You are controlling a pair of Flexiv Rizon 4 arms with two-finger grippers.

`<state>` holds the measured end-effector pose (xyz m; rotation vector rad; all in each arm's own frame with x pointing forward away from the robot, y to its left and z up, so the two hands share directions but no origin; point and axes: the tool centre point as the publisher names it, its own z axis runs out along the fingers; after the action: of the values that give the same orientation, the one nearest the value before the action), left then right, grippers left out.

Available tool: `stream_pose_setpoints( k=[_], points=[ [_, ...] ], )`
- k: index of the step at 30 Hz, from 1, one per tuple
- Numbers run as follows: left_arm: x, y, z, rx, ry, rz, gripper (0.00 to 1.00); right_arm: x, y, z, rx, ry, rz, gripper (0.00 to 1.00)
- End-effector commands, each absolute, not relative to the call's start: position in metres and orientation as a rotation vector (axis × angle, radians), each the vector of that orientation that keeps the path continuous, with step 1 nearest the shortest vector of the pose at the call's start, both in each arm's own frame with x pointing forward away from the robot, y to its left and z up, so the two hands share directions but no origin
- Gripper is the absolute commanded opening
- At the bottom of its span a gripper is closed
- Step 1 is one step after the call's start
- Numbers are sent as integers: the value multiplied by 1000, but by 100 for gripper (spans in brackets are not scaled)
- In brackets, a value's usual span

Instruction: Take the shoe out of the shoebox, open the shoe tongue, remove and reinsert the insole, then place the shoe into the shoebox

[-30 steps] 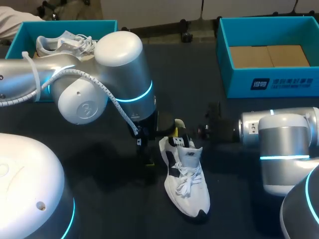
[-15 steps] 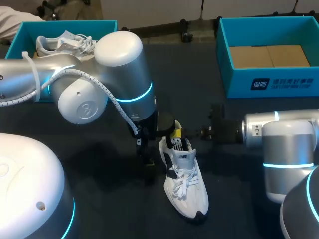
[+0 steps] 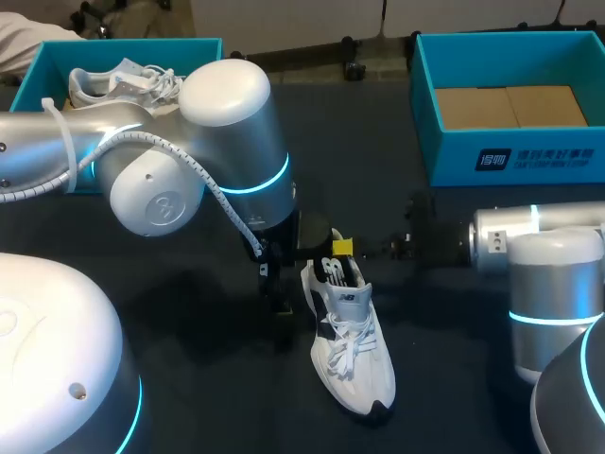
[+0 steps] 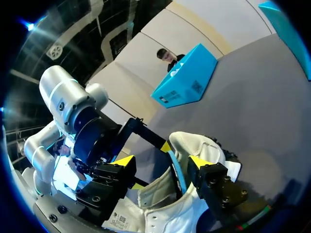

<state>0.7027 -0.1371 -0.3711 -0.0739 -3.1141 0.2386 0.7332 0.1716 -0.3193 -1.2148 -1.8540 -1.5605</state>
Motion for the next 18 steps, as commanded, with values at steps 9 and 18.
stream_pose_setpoints(
  k=[9,18],
  points=[
    [702,-134,-365,-90,-3115,250,100,719,142,-298,-1261,-1888,-1554,71],
    [709,-118,-339,-152,-3037,312,100,720,127,-297,-1306,-1936,-1509,70]
  ],
)
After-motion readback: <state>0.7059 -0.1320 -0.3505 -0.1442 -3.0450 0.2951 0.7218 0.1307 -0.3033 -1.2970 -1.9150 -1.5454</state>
